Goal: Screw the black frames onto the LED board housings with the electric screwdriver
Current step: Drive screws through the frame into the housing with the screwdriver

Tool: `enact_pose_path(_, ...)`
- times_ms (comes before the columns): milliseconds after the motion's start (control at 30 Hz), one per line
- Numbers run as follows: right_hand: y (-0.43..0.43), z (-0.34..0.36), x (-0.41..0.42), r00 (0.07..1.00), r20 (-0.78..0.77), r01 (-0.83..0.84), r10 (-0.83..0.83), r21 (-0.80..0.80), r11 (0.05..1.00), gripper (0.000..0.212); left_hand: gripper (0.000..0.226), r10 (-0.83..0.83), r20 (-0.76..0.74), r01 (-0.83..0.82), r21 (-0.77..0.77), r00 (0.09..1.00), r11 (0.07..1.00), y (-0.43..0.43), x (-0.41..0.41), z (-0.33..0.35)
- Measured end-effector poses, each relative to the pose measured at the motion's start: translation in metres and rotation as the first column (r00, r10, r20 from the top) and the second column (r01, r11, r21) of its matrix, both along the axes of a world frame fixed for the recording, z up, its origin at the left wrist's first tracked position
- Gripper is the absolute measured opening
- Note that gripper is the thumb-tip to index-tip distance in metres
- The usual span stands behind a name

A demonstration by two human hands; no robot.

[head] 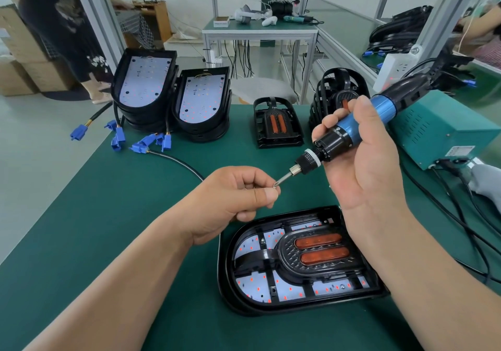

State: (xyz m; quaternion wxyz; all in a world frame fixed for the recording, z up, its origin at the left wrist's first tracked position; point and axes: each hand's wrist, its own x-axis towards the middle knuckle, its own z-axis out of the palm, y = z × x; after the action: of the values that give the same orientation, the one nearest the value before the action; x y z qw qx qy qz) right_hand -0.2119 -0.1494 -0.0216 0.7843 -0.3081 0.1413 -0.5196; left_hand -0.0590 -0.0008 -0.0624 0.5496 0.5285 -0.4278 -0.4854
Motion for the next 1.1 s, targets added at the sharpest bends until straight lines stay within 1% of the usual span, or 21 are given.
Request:
enact_pose_path(233, -0.002, 0.0, -0.001, 1.0, -0.005, -0.014, 0.014, -0.058, 0.998, 0.021, 0.003, 0.048, 0.068, -0.048, -0.009, 0.996, 0.999, -0.001, -0.001, -0.002)
enact_pose_path(400, 0.001, 0.002, -0.003, 0.997, -0.027, -0.076, 0.072, -0.197, 0.977, 0.017, 0.006, 0.055, 0.187, -0.06, 0.021, 0.981, 0.998, 0.0, 0.001, -0.002)
enact_pose_path(500, 0.003, 0.002, -0.005, 0.992, -0.052, -0.123, 0.113, -0.271, 0.955, 0.022, 0.008, 0.027, 0.283, -0.042, 0.047, 0.959, 0.998, 0.001, 0.003, -0.003)
enact_pose_path(633, 0.005, 0.002, -0.004, 0.992, -0.07, -0.125, 0.108, -0.325, 0.937, 0.025, 0.009, 0.031, 0.308, -0.05, 0.055, 0.951, 0.997, 0.0, 0.003, -0.005)
enact_pose_path(733, 0.006, 0.003, -0.003, 0.995, -0.079, -0.082, 0.06, -0.313, 0.946, 0.027, 0.01, 0.086, 0.296, -0.099, 0.028, 0.951, 0.995, -0.001, 0.002, -0.007)
enact_pose_path(833, 0.005, 0.003, -0.003, 0.997, -0.071, -0.06, 0.041, -0.279, 0.959, 0.023, 0.009, 0.127, 0.282, -0.135, 0.008, 0.951, 0.991, -0.003, 0.0, -0.01)
enact_pose_path(1100, 0.002, 0.002, -0.004, 0.998, -0.056, -0.041, 0.031, -0.191, 0.981, 0.015, 0.008, 0.123, 0.249, -0.122, -0.019, 0.961, 0.992, -0.004, -0.001, -0.009)
